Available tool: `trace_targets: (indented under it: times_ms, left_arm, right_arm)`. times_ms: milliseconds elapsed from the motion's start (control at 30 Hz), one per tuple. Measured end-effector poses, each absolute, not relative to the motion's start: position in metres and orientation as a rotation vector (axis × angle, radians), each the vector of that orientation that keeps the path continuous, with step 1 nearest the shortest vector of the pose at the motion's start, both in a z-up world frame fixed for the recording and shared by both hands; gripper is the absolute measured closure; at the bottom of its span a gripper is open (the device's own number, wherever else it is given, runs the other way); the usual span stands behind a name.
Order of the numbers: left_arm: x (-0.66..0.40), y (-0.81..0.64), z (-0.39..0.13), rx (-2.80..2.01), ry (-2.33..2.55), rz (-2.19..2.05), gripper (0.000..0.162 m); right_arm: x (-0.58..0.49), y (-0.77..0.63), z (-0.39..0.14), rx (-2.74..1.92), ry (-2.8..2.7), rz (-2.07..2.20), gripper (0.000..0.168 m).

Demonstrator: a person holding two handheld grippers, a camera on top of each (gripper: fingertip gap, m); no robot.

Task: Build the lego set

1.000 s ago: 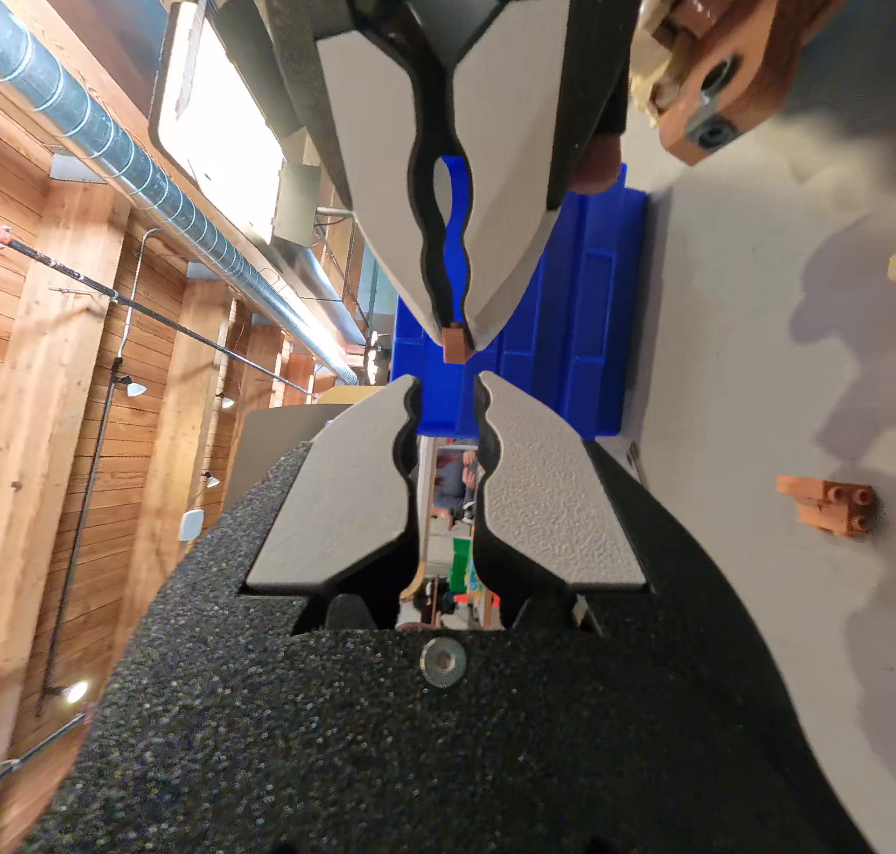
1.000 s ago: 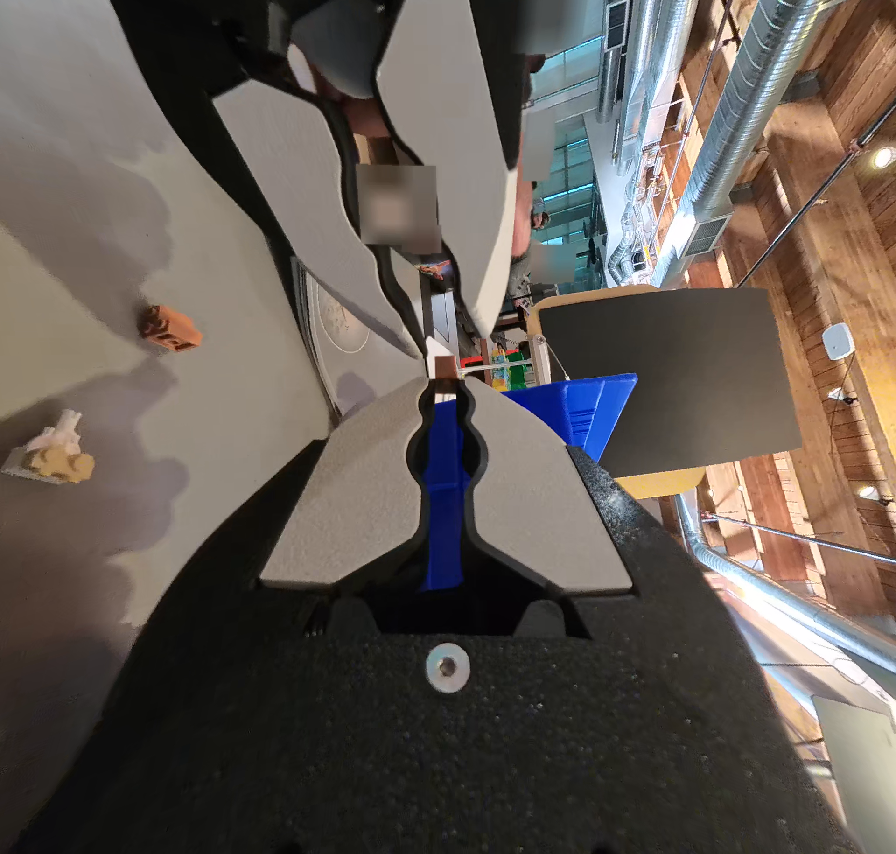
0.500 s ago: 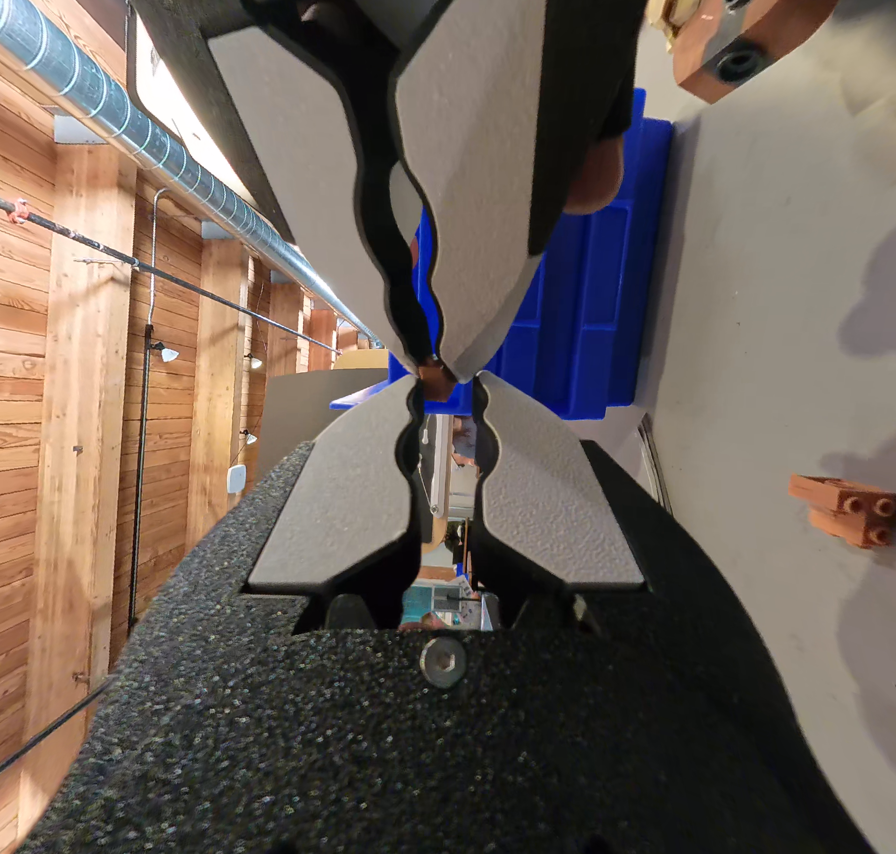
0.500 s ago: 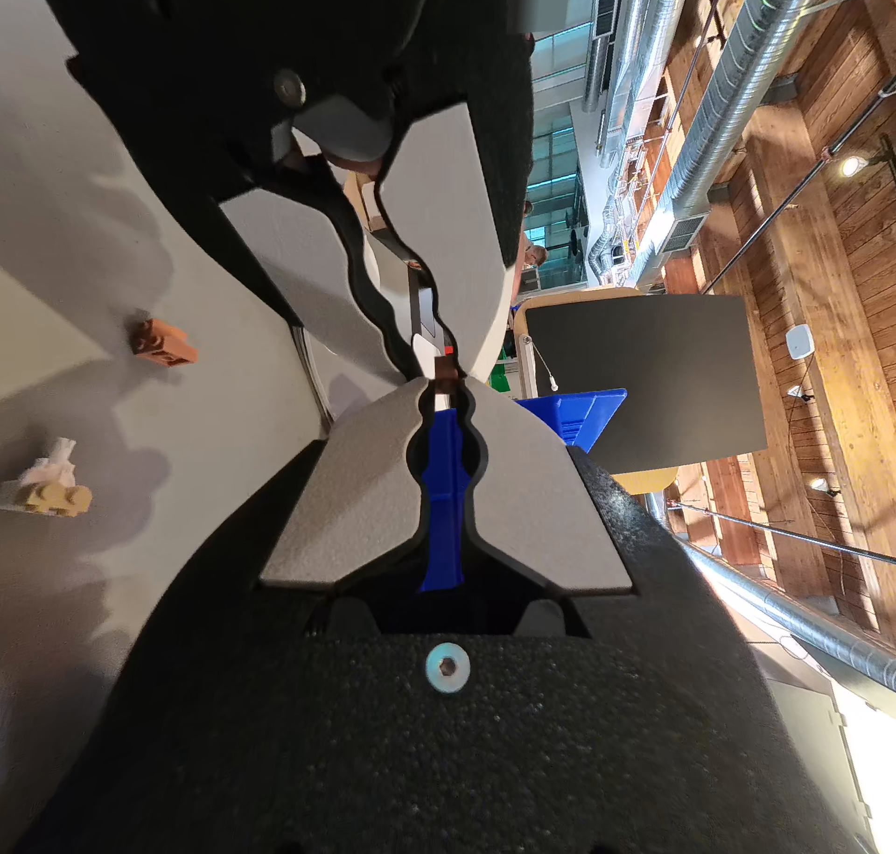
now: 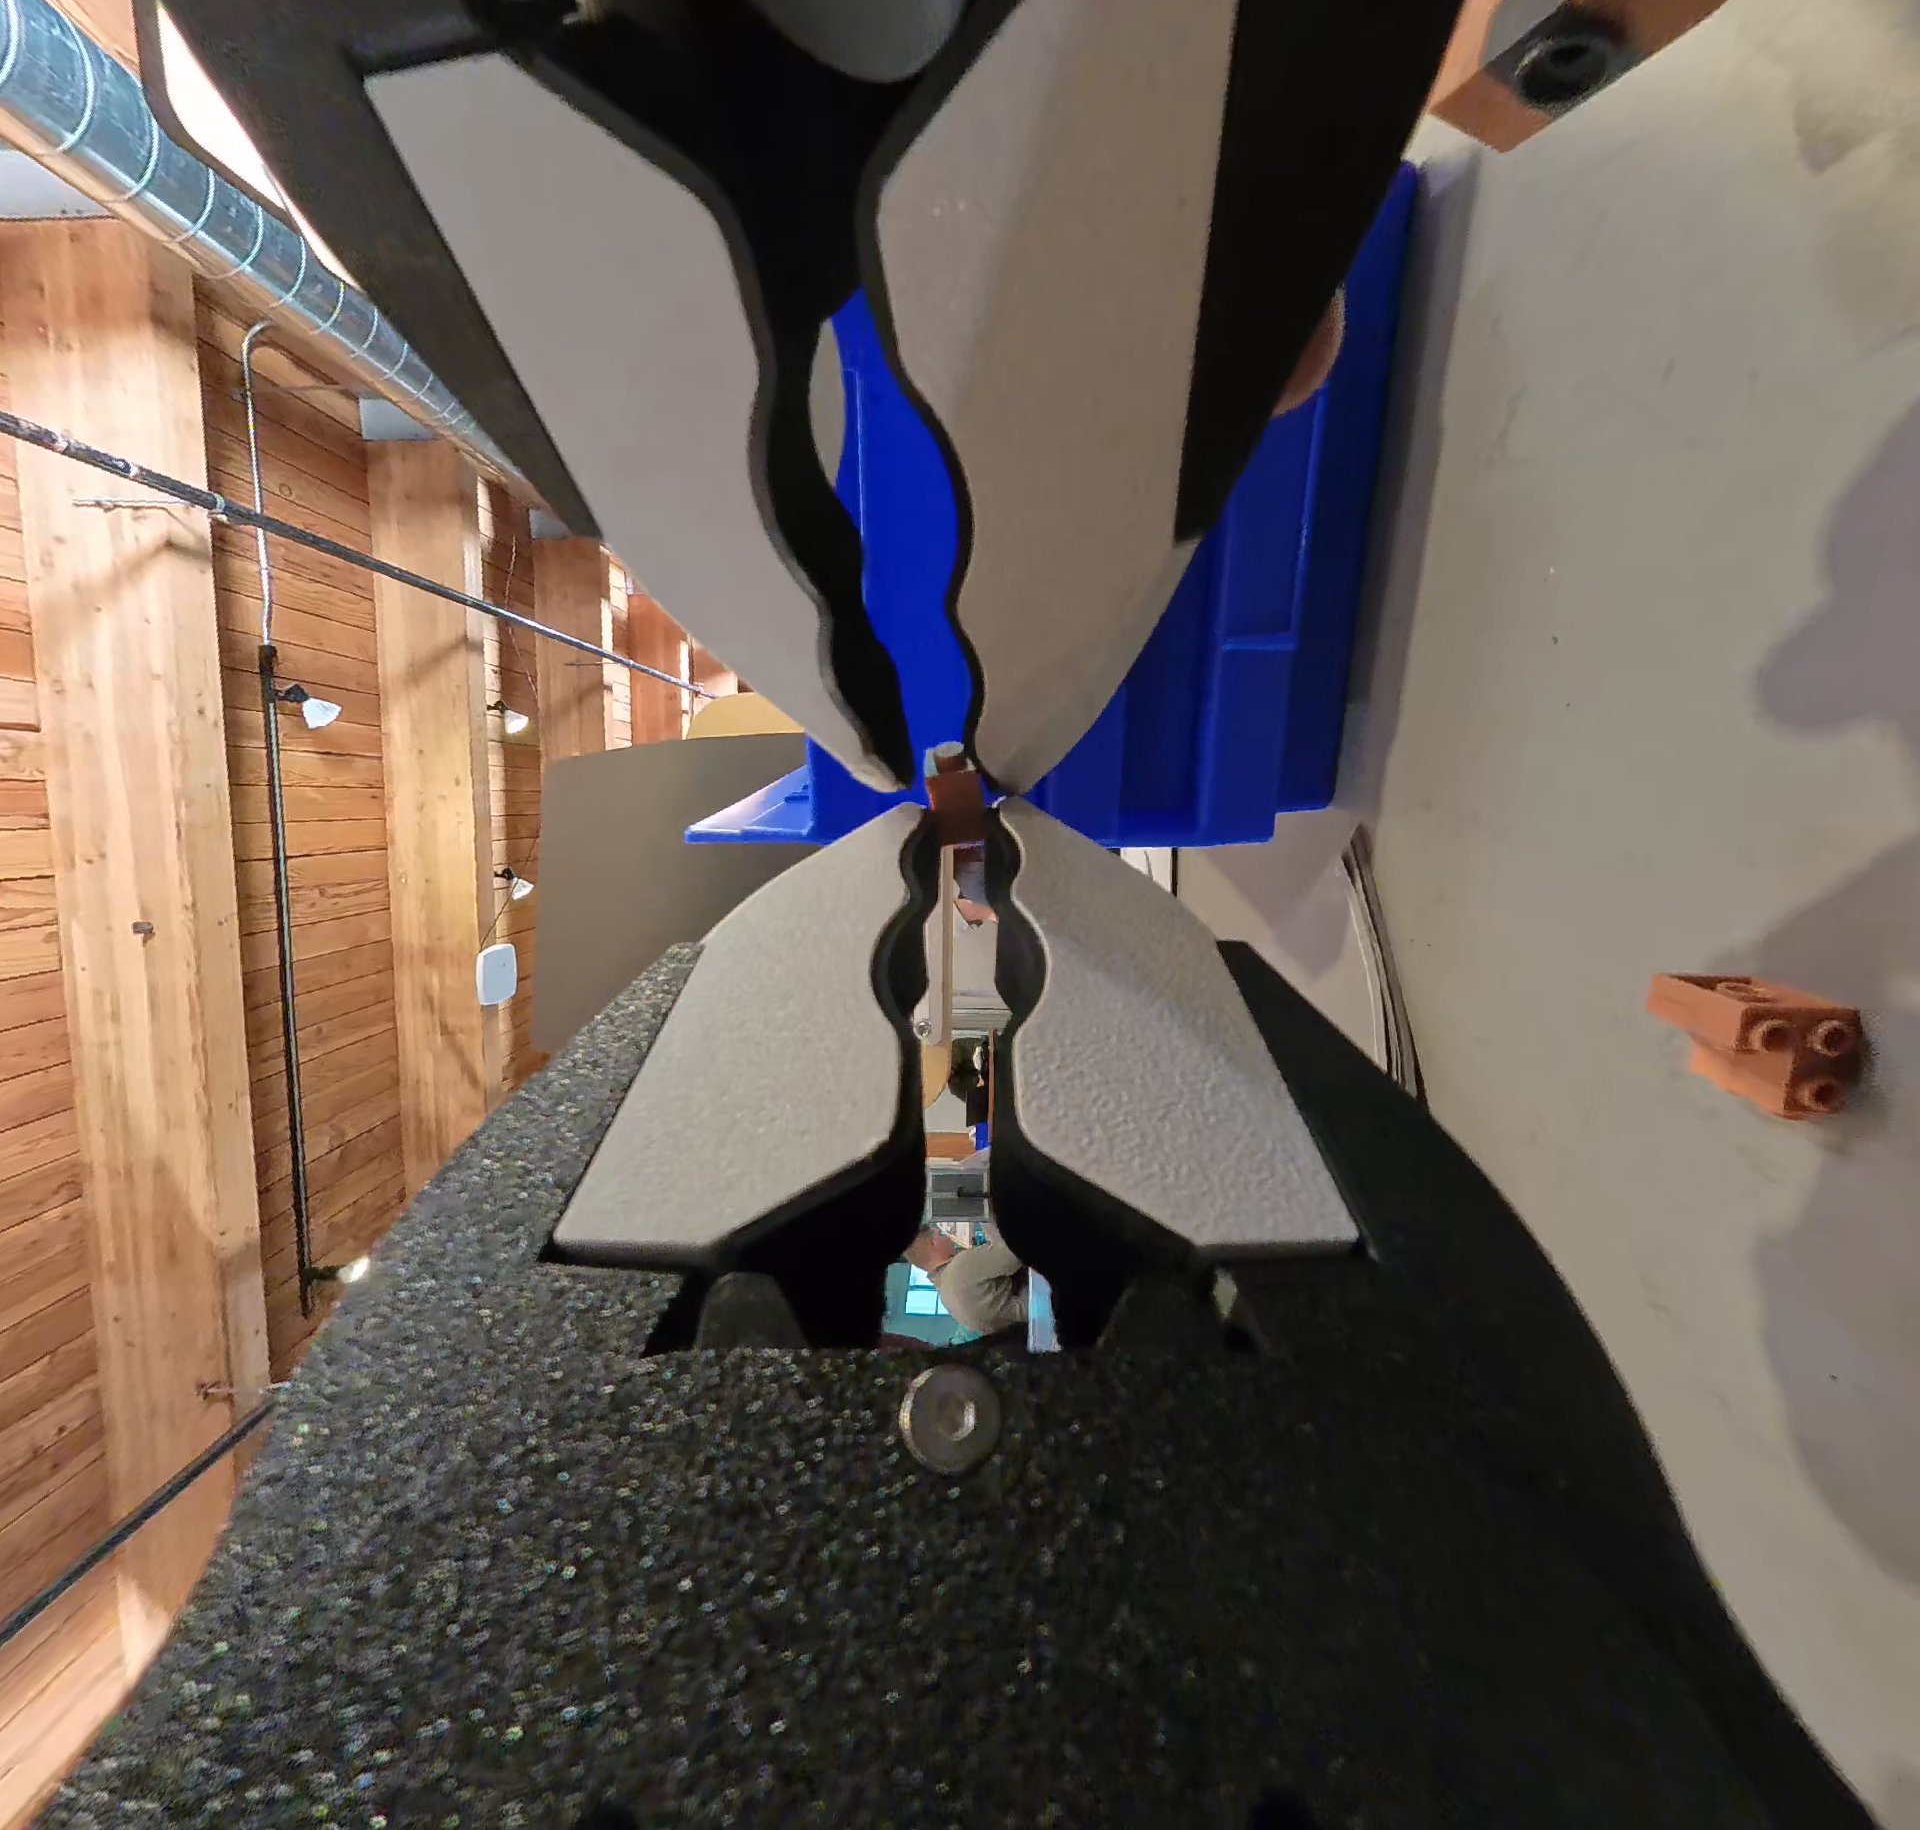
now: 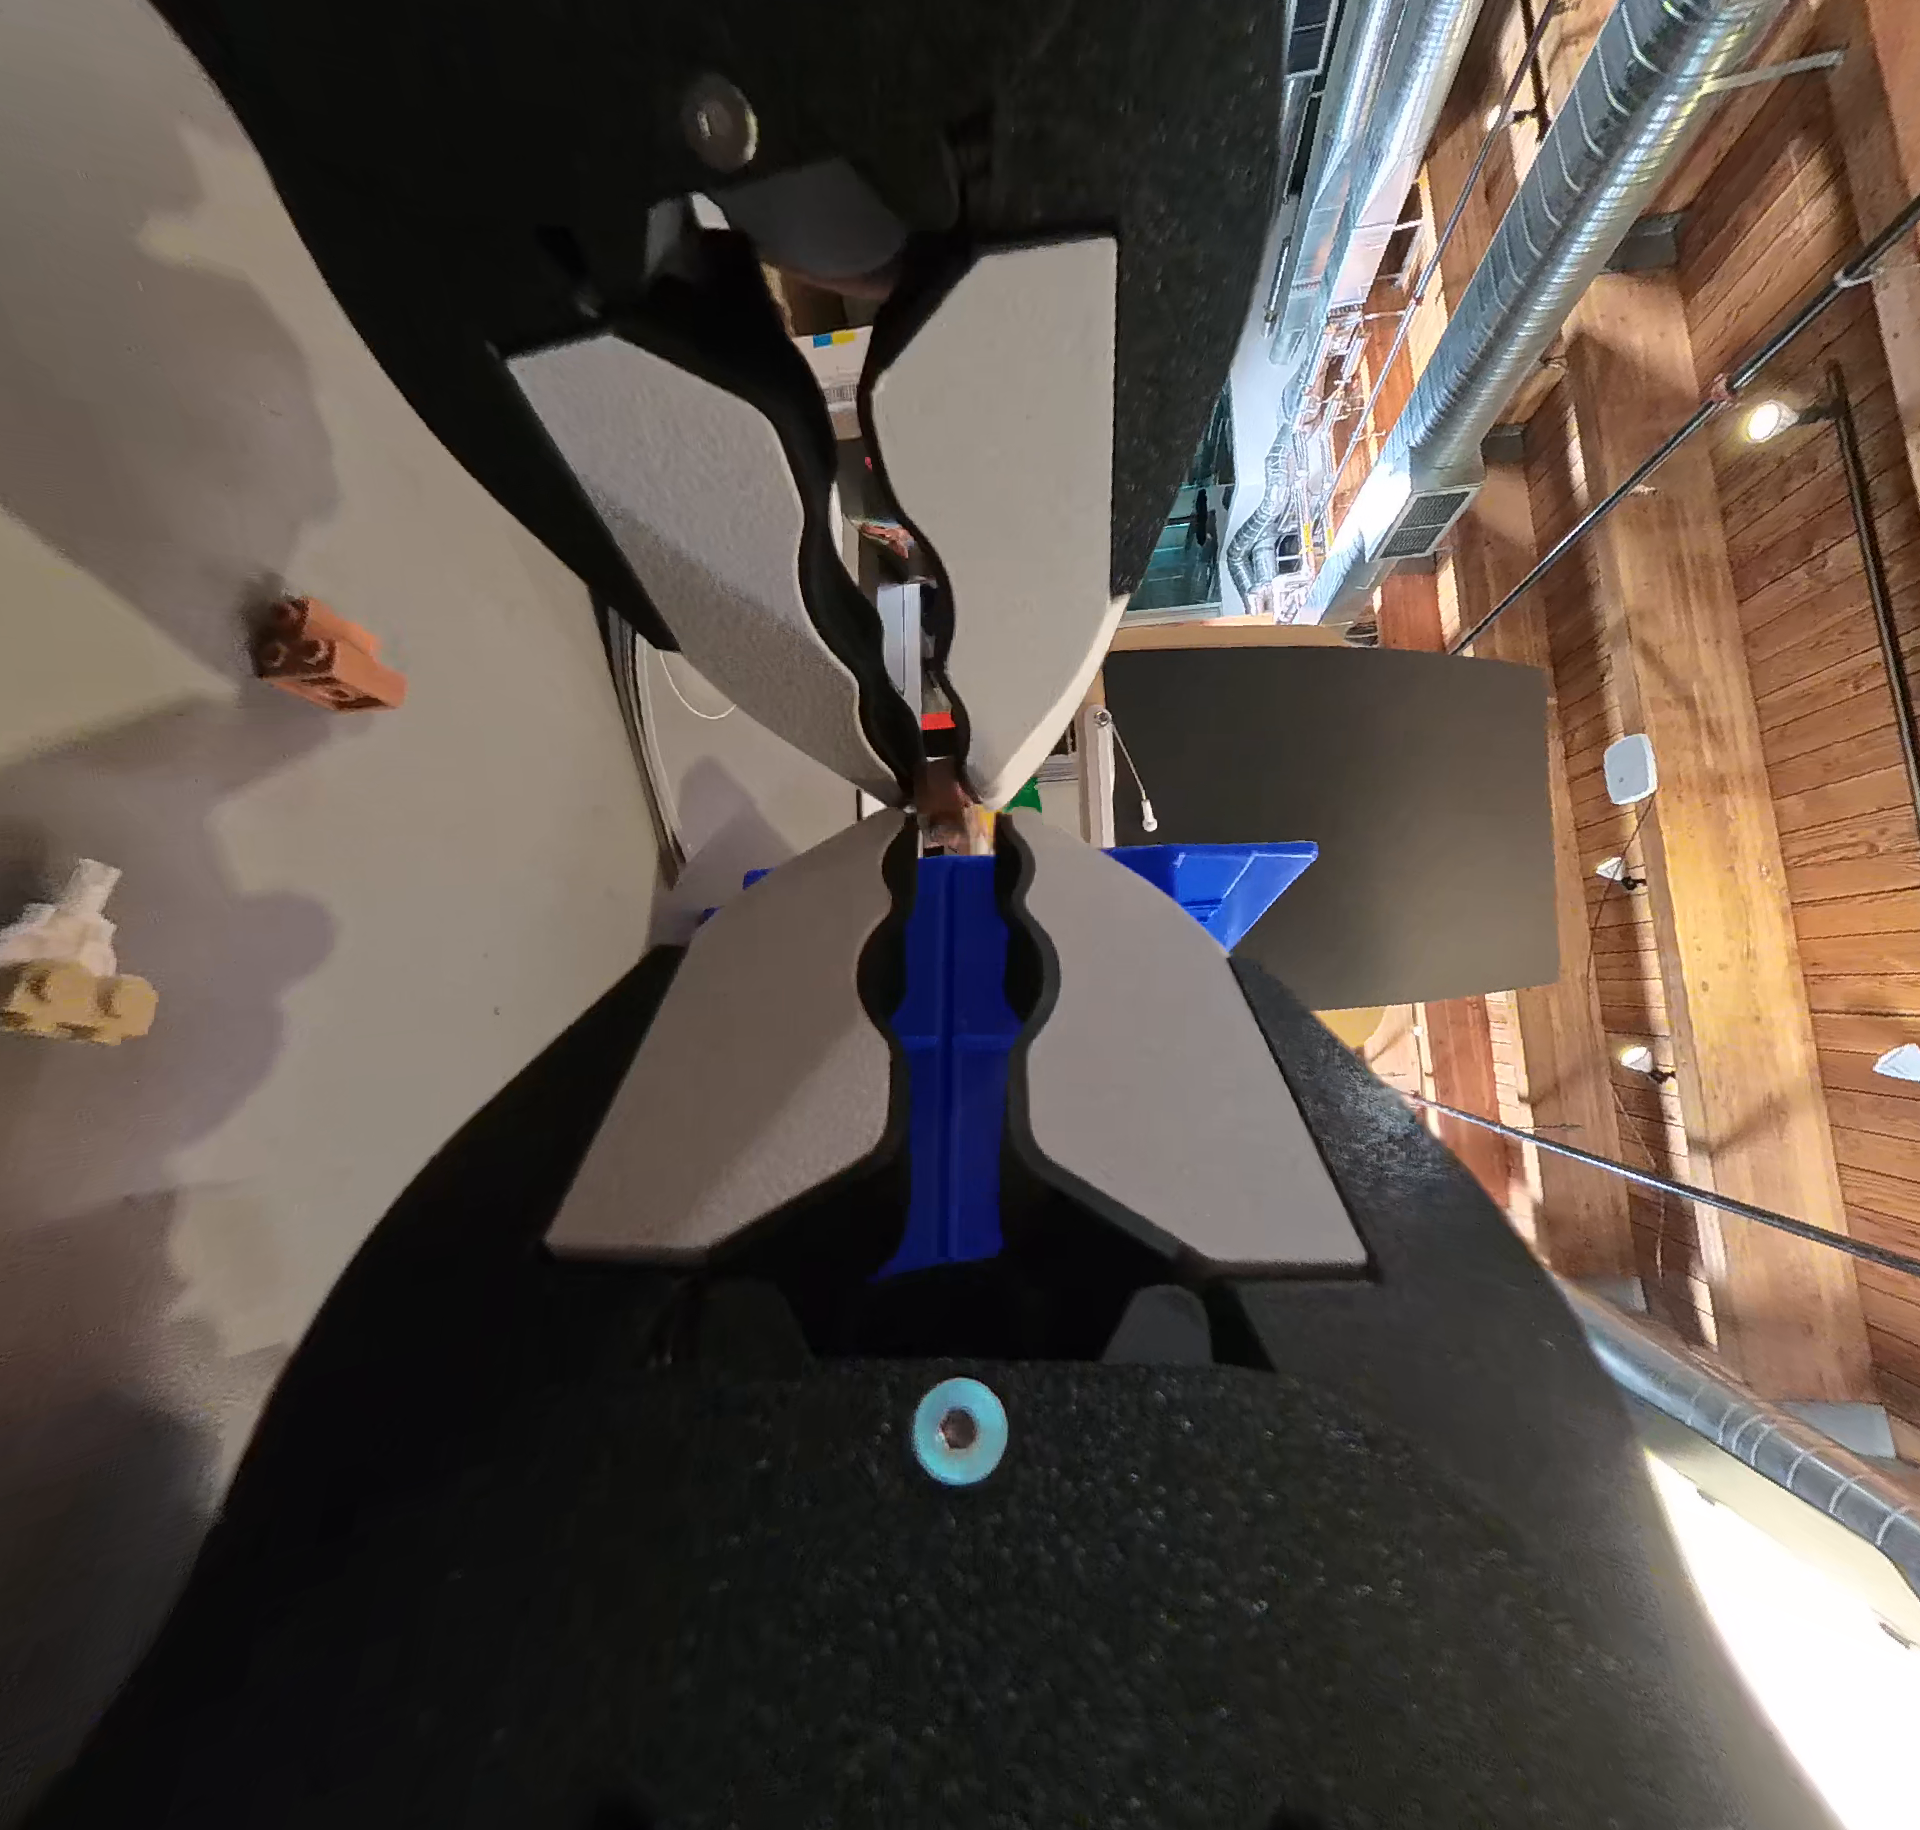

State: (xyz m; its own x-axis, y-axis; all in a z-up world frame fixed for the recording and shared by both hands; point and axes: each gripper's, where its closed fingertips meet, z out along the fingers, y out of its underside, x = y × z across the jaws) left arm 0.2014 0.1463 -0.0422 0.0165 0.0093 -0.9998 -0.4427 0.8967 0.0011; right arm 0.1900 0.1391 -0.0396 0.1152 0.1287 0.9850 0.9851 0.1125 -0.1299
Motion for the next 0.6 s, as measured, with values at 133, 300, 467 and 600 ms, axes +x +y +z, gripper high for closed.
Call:
trace_targets:
  times_ms: [133, 300, 467, 600]
  left_arm:
    - [0.202, 0.143, -0.048, -0.358, 1.567, 0.329, 0.155]
    - [0.202, 0.141, -0.048, -0.421, 1.583, 0.221, 0.155]
    - [0.2, 0.139, -0.039, -0.527, 1.565, 0.035, 0.155]
    - [0.2, 0.141, -0.037, -0.602, 1.557, -0.075, 0.155]
  right_arm:
    - [0.189, 0.137, -0.046, -1.241, -1.33, -1.015, 0.16]
    - [0.189, 0.135, -0.044, -1.208, -1.35, -1.05, 0.161]
    - [0.186, 0.133, -0.032, -1.176, -1.277, -1.018, 0.161]
    - [0.186, 0.134, -0.028, -1.144, -1.245, -1.037, 0.161]
